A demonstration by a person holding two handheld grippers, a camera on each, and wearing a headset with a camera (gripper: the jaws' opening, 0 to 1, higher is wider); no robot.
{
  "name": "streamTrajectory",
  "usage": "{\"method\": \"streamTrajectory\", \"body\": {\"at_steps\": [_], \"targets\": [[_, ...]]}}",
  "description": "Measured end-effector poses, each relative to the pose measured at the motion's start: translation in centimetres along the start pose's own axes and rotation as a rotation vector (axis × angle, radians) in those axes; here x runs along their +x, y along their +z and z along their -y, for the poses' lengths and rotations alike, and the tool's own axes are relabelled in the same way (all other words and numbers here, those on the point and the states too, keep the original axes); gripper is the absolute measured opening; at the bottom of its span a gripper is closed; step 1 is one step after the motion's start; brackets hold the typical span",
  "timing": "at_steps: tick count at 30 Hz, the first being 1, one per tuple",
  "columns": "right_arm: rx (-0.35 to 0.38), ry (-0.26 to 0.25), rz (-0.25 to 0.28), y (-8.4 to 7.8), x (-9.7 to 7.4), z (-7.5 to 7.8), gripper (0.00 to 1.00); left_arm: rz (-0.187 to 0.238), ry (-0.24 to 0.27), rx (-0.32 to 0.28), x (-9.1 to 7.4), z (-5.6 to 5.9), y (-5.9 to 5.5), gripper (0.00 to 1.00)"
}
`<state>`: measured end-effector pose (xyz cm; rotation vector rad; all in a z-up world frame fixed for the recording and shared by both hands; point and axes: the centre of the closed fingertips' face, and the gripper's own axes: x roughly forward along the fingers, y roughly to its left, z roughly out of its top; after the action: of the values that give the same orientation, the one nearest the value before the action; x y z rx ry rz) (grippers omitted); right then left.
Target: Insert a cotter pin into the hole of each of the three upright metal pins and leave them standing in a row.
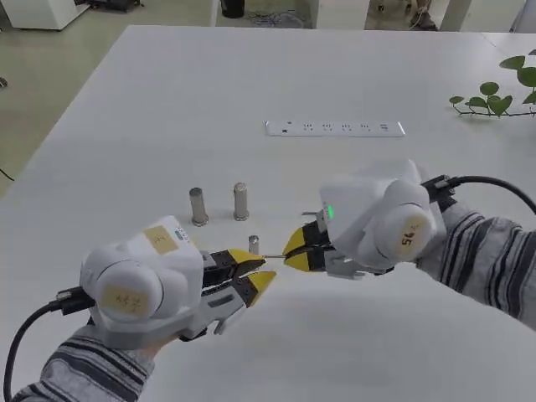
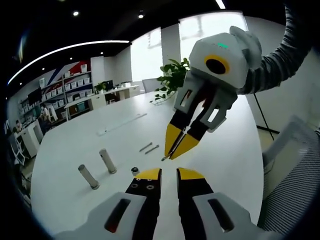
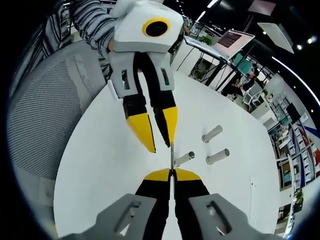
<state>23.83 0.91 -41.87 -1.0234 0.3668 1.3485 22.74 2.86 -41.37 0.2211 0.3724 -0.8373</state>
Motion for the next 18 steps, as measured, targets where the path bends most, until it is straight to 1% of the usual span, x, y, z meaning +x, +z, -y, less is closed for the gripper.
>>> {"method": "streamTrajectory", "body": {"at_steps": [2, 3, 4, 9, 10, 12, 13, 15, 18], "targets": [[0.016, -0.023, -0.021, -0.6, 0.3, 0.5, 0.00, -0.001, 0.037, -0.006, 0.1, -0.7, -0.3, 0.10], [0.030, -0.027, -0.031, -0.9, 0.5, 0.7, 0.00, 0.000, 0.044, -0.009, 0.1, -0.9, -0.3, 0.10], [0.037, -0.037, -0.038, -1.2, 0.6, 0.9, 0.00, 0.001, 0.063, -0.018, 0.2, -1.2, -0.5, 0.11], [0.083, -0.049, -0.062, -2.3, 1.4, 1.4, 0.00, 0.007, 0.128, -0.029, 0.6, -2.5, -1.0, 0.14], [0.091, -0.057, -0.067, -2.4, 1.6, 1.6, 0.00, 0.004, 0.140, -0.030, 0.7, -2.7, -1.1, 0.15], [0.122, -0.067, -0.093, -3.0, 2.0, 1.8, 0.00, -0.005, 0.153, -0.035, 1.1, -3.0, -1.5, 0.15], [0.128, -0.075, -0.097, -3.2, 2.2, 2.1, 0.00, -0.013, 0.168, -0.041, 1.2, -3.4, -1.9, 0.15], [0.139, -0.077, -0.104, -3.3, 2.5, 2.3, 0.00, -0.017, 0.185, -0.039, 1.5, -3.8, -2.1, 0.17], [0.166, -0.083, -0.130, -3.9, 3.1, 2.4, 0.00, -0.038, 0.218, -0.035, 2.1, -4.4, -2.7, 0.18]]}}
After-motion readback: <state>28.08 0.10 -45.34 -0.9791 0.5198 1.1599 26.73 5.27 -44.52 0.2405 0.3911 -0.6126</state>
